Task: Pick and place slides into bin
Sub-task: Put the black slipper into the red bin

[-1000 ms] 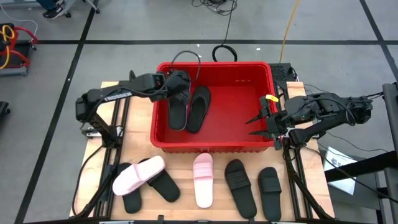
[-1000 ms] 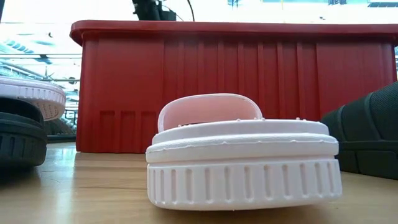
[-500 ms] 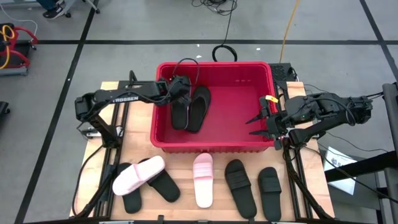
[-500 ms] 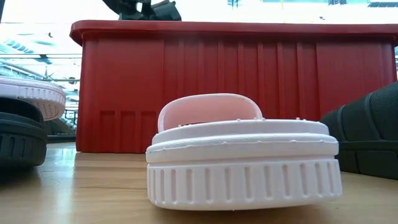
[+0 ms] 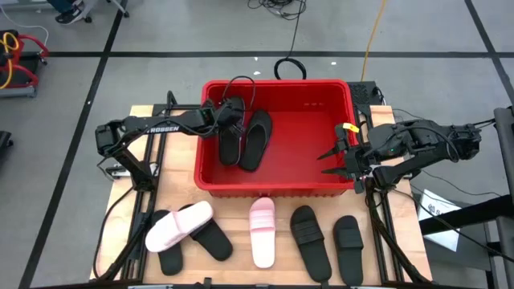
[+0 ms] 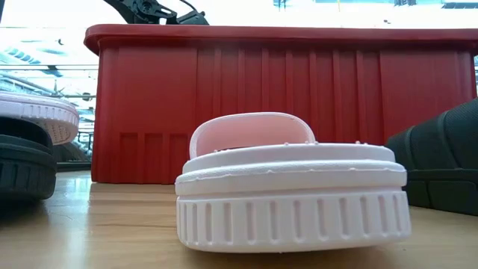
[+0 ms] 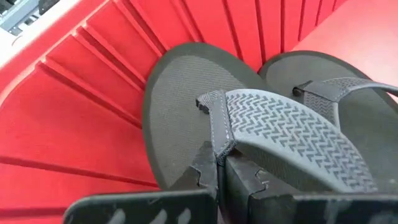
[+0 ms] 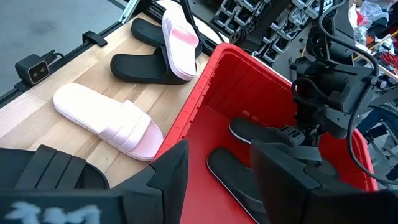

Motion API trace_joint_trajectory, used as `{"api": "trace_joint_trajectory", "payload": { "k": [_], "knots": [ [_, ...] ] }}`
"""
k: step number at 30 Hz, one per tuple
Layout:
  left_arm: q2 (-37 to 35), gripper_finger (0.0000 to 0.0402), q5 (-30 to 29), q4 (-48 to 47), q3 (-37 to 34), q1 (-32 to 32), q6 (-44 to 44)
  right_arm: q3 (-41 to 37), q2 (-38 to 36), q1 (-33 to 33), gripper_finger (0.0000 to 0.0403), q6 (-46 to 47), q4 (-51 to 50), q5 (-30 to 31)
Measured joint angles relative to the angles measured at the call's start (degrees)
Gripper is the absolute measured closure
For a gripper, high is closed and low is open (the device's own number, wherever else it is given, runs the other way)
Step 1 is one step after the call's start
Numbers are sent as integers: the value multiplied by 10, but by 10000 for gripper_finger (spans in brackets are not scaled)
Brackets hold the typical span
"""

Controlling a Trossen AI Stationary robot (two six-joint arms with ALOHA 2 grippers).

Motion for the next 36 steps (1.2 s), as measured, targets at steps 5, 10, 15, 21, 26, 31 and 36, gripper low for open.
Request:
{"api": "trace_joint_trajectory", "payload": {
  "k": [5,10,15,21,26,31,36],
  "knots": [
    [6,401,3,1,0,-6,-3,0,0,0,238,0,0,0],
    [21,401,17,9,0,-18,-15,0,0,0,238,0,0,0],
    [39,401,25,5,-3,-25,-14,0,0,0,238,0,0,0],
    [55,401,29,-19,-3,-24,-20,0,0,0,238,0,0,0],
    [56,401,19,-30,2,-23,-16,0,0,0,238,1,0,0],
    [55,401,-13,-87,37,-25,-7,0,0,0,238,1,0,0],
    [54,401,-31,-121,51,-18,-8,0,0,0,238,1,0,0]
  ]
}}
